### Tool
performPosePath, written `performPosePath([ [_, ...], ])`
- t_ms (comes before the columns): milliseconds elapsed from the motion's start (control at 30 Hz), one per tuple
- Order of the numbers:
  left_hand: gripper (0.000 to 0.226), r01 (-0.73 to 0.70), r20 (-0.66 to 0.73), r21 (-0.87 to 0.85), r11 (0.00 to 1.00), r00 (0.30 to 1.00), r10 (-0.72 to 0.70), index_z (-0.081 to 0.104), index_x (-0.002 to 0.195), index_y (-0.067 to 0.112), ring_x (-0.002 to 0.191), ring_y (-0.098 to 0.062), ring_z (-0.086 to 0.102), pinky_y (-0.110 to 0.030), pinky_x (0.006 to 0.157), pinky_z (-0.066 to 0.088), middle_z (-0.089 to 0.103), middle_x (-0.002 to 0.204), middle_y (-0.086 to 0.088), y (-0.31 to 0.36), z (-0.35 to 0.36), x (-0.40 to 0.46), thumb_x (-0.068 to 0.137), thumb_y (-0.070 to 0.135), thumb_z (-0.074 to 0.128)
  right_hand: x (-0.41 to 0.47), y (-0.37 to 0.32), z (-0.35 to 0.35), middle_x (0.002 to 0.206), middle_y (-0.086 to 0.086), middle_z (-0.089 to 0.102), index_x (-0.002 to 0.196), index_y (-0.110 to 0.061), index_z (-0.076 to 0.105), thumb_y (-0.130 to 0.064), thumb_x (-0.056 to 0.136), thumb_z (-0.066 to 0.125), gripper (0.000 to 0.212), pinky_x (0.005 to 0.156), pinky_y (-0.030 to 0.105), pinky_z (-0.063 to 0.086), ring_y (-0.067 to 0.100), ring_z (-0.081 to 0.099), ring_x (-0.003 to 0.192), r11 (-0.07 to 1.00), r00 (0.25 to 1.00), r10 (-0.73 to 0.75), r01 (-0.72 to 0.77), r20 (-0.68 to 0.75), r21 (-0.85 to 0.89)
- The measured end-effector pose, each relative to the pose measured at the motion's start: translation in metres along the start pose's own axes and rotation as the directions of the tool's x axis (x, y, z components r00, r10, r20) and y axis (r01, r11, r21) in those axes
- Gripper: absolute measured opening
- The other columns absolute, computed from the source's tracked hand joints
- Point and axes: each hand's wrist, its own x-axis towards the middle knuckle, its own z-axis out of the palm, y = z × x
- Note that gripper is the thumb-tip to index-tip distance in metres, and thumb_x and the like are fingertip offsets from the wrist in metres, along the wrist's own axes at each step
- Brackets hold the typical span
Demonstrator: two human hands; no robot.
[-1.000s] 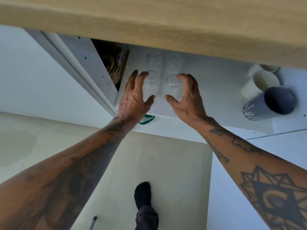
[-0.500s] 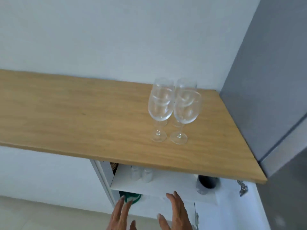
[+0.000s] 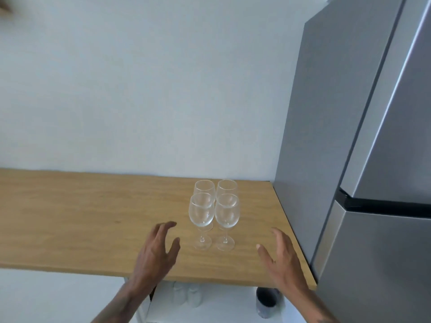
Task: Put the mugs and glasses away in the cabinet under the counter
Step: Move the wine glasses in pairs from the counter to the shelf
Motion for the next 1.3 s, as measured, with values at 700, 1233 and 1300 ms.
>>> performPosePath([
  [700,0.111,0.070,0.334,-0.359,0.931,0.941,0.058,0.020,0.151,0.043,0.132,-0.014,0.050,-0.039,0.104,0.050,0.042,0.151,0.006,-0.050,0.089,0.135,0.061,0.067,0.082,0.126,-0.046,0.099,0.136,-0.024,0.030,0.148,-0.036,0.018,-0.049,0.069,0.081,0.102,0.094,0.011,0.029,-0.003,0.032,0.124,0.979,0.996,0.077,-0.084,0.049,0.186],
  [1233,0.101,0.084,0.184,-0.438,0.895,0.983,-0.002,0.031,0.134,0.060,0.111,-0.006,0.062,-0.035,0.079,0.061,0.057,0.127,0.015,0.030,0.072,0.100,0.052,0.061,0.090,0.095,-0.034,0.012,0.139,-0.010,0.047,0.140,-0.034,0.027,-0.051,0.063,0.081,0.095,0.085,0.007,0.030,0.002,0.043,0.116,0.991,1.000,0.001,0.001,-0.014,0.134],
  [1300,0.100,0.060,0.156,-0.441,0.896,0.988,0.010,0.032,0.132,0.061,0.110,-0.004,0.062,-0.037,0.079,0.061,0.058,0.125,0.017,0.052,0.064,0.093,0.050,0.062,0.090,0.090,-0.035,-0.013,0.139,-0.009,0.048,0.141,-0.032,0.028,-0.048,0.064,0.083,0.095,0.092,0.015,0.032,0.004,0.044,0.119,0.990,0.999,-0.019,0.026,-0.050,0.141],
])
